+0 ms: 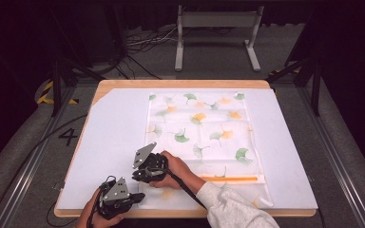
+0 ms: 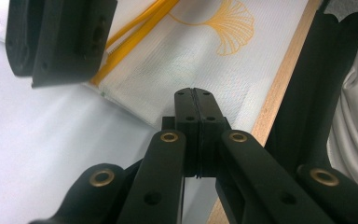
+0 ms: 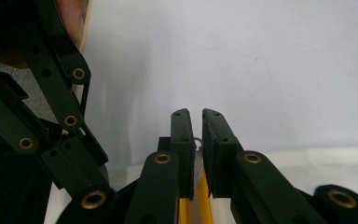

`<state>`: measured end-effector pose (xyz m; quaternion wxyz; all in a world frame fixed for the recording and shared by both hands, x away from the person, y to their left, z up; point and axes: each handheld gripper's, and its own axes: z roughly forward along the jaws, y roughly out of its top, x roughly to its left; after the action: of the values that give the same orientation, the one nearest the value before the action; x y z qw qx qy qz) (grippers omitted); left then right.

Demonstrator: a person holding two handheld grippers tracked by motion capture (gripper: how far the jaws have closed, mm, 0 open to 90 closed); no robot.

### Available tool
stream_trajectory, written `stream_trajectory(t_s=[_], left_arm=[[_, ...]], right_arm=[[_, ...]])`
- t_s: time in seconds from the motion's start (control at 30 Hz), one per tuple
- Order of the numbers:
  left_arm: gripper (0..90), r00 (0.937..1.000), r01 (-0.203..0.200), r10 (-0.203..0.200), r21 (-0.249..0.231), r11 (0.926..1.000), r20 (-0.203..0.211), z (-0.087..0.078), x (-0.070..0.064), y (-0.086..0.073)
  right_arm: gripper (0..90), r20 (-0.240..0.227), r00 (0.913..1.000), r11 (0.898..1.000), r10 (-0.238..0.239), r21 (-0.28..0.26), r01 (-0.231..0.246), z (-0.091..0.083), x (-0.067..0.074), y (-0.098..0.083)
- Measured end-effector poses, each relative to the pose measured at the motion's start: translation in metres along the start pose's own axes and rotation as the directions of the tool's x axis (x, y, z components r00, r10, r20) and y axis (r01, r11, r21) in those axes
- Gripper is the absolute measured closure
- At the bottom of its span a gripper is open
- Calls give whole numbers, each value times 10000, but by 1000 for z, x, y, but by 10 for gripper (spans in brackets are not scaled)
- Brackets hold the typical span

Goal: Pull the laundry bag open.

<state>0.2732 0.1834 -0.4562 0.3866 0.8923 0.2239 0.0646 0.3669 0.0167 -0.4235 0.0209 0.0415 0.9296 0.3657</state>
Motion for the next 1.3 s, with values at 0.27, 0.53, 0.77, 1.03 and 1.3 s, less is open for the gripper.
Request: stream_trajectory(t_s=[0.27,0.53,0.77,1.03,1.3], left_arm=[[897,10000,64,-64,-31,10000,2,0,0,0],[896,10000,-3,3,0,10000,-20,0,0,1],[882,9998,-22,22,17,10000,-202,-1,1,1],[866,9981,56,-56,6,10000,-607,-2,4,1],[862,9970,-65,70,68,10000,-773,-2,4,2]], right_arm=[[844,67,9999,9999,133,-102,-132,-8,-1,-9],[848,153,9998,9998,101,183,-104,-16,1,-22],[821,60,9998,9988,171,468,-174,-21,4,-32],[780,105,9992,9992,392,29,-393,-30,0,-30],[700,89,9994,9965,332,764,-338,-13,0,-18]])
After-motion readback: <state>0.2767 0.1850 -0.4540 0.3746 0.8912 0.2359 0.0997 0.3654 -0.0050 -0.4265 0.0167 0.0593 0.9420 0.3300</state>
